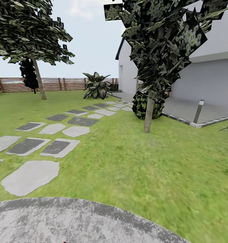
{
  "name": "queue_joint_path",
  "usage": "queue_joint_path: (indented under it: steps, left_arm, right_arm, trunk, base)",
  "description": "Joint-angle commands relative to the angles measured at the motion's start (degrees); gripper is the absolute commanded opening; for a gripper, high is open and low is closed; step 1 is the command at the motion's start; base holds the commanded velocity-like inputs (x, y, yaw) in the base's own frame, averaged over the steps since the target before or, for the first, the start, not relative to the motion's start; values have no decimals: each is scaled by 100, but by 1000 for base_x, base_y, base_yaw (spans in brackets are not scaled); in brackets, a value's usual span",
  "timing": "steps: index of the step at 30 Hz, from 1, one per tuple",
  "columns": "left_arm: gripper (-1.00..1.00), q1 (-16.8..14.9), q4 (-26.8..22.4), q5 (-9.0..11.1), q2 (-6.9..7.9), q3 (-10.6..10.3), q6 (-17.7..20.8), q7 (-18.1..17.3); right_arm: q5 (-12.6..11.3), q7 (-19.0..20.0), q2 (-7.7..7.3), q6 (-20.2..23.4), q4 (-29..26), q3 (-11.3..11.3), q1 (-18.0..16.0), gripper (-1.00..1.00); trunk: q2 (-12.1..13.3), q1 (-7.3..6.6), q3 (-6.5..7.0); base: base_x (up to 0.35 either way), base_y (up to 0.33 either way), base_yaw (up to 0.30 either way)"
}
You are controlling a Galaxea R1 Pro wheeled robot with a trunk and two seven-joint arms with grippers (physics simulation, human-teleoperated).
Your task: In the garden, pick up the pesticide atomizer on the floor and spray pesticide onto both trees until each tree trunk is fully covered.
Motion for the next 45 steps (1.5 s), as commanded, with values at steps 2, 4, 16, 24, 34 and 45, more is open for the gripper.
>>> queue_joint_path:
  steps: [2,4,16,24,34,45]
  left_arm:
    - [100,-8,7,36,-1,-3,-19,0]
    - [100,-6,9,36,-1,-3,-19,0]
    - [100,-5,7,36,-1,-1,-19,0]
    - [100,-7,7,36,1,-2,-19,0]
    - [100,-5,7,36,5,-2,-19,0]
    - [100,-2,8,36,1,4,-19,0]
  right_arm:
    - [5,-2,-2,-16,3,3,-2,100]
    - [5,-2,-2,-16,2,4,-2,100]
    - [5,-2,-2,-16,2,4,-2,100]
    - [5,-2,-2,-16,2,4,-1,100]
    - [5,-2,-2,-16,4,4,-2,100]
    - [5,-2,-2,-16,10,4,-2,100]
  trunk:
    - [-3,1,-6]
    - [-3,1,-6]
    - [-3,1,-6]
    - [-3,1,-6]
    - [-3,1,-6]
    - [-3,1,-6]
  base:
    - [125,-132,276]
    - [144,-181,276]
    - [162,-232,276]
    - [164,-239,276]
    - [164,-239,276]
    - [165,-239,276]
